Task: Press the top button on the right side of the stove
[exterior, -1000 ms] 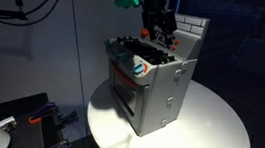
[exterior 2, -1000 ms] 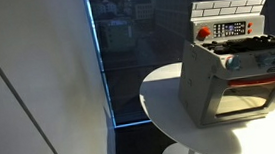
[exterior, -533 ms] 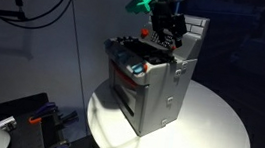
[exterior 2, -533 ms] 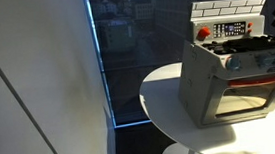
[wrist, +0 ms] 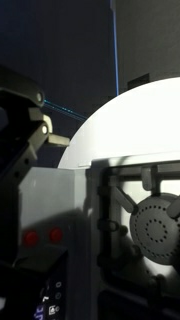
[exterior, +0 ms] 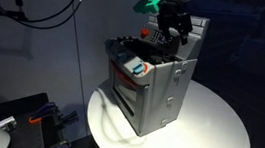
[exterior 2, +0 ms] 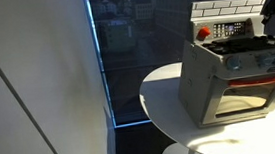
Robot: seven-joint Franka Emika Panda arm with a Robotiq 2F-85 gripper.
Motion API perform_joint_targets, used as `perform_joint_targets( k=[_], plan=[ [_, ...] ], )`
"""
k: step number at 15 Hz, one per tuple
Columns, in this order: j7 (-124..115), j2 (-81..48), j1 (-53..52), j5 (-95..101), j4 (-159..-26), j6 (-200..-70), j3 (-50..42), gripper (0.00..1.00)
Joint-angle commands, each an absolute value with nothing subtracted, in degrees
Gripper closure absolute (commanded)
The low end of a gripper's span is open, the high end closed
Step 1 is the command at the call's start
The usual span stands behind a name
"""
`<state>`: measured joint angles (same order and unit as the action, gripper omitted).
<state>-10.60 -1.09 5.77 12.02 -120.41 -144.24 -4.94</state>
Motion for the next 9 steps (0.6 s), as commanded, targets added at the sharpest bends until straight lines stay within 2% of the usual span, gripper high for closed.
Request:
perform_joint_targets(
  k=[1, 9],
  plan=[
    [-13.20, -3.76, 5.23, 14.02, -116.65, -143.30, -5.18, 0.00],
    [-13.17, -6.87, 4.45, 13.51, -113.62, -142.85, -5.55, 0.00]
  ],
)
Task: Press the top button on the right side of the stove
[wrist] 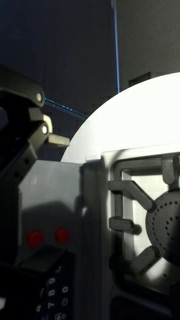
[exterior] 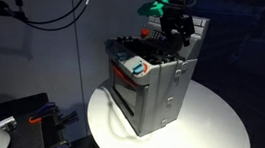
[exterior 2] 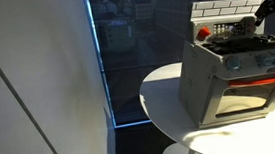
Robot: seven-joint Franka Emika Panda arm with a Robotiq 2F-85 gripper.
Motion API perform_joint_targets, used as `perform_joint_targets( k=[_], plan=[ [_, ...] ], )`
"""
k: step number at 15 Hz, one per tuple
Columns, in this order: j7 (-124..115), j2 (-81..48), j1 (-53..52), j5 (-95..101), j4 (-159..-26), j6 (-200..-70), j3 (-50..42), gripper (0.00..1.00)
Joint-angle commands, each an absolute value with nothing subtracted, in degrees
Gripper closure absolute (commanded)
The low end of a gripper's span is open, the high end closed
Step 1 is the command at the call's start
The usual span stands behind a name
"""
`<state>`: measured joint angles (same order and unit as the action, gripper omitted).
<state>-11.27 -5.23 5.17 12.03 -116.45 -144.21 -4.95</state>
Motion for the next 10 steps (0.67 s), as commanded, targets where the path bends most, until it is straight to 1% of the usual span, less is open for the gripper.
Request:
perform_joint_targets(
  k=[1, 10],
  plan=[
    [-13.17, -7.16, 4.40, 13.50, -113.31, -142.86, -5.60, 0.00],
    [-12.87, -8.89, 3.97, 13.21, -111.02, -142.66, -5.88, 0.00]
  ],
)
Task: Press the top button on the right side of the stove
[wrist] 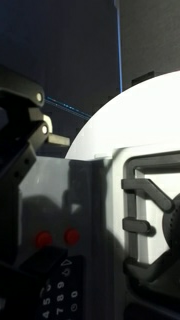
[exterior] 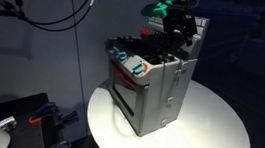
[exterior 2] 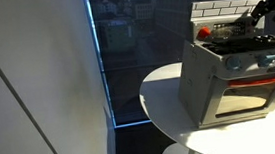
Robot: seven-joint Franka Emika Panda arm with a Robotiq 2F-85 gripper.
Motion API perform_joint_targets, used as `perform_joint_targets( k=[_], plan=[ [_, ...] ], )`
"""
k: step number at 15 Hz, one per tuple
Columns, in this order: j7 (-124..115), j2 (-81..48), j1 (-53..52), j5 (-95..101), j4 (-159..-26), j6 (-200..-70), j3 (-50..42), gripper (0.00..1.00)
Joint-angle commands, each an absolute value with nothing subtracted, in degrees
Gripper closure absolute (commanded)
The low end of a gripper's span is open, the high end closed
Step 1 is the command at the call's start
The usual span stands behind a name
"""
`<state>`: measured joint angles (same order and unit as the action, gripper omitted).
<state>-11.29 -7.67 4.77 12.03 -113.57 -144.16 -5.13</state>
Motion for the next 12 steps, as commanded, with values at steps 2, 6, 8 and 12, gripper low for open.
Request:
perform_joint_targets(
  k=[2, 6, 8, 12],
  plan=[
    [-12.83, -9.16, 3.88, 13.17, -110.68, -142.63, -6.00, 0.00],
    [-12.78, -9.66, 3.80, 13.02, -110.08, -142.62, -6.19, 0.00],
    [-12.77, -9.91, 3.79, 12.95, -109.89, -142.58, -6.25, 0.00],
    [-12.69, -10.18, 3.78, 12.86, -109.64, -142.53, -6.26, 0.00]
  ],
)
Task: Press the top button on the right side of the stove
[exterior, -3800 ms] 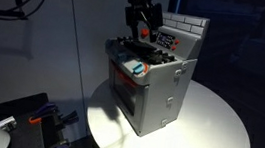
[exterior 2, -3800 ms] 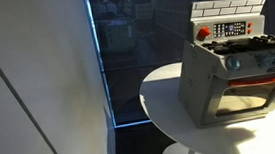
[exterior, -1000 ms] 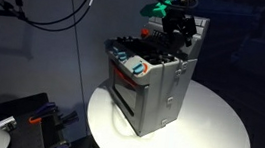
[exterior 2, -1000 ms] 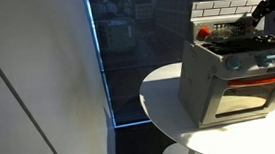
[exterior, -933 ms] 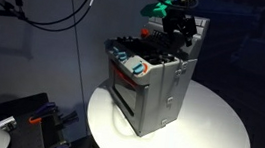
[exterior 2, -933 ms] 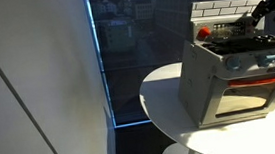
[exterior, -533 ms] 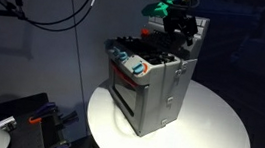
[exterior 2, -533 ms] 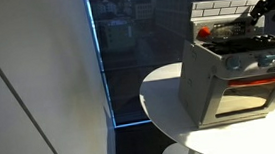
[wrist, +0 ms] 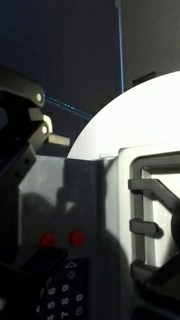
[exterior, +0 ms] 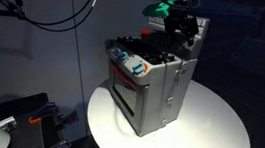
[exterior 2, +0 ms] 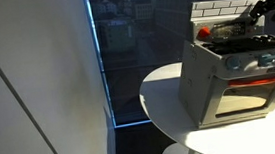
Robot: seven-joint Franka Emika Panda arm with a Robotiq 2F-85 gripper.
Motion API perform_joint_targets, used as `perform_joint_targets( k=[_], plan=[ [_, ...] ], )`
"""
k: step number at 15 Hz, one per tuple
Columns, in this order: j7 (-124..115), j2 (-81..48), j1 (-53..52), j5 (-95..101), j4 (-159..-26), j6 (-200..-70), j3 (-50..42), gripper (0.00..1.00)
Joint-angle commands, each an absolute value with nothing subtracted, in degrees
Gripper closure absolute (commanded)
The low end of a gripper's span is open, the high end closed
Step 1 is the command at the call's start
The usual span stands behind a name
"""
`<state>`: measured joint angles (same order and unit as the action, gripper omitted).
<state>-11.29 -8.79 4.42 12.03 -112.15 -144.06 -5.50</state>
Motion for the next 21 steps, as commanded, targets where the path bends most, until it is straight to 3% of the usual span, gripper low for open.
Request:
perform_joint_targets(
  k=[1, 13, 21],
  plan=[
    [-12.66, -10.24, 3.79, 12.84, -109.57, -142.50, -6.27, 0.00],
    [-12.97, -11.99, 3.84, 13.31, -107.38, -141.88, -7.07, 0.00],
    [-12.47, -4.70, 3.42, 13.49, -114.31, -139.21, -6.61, 0.00]
  ],
)
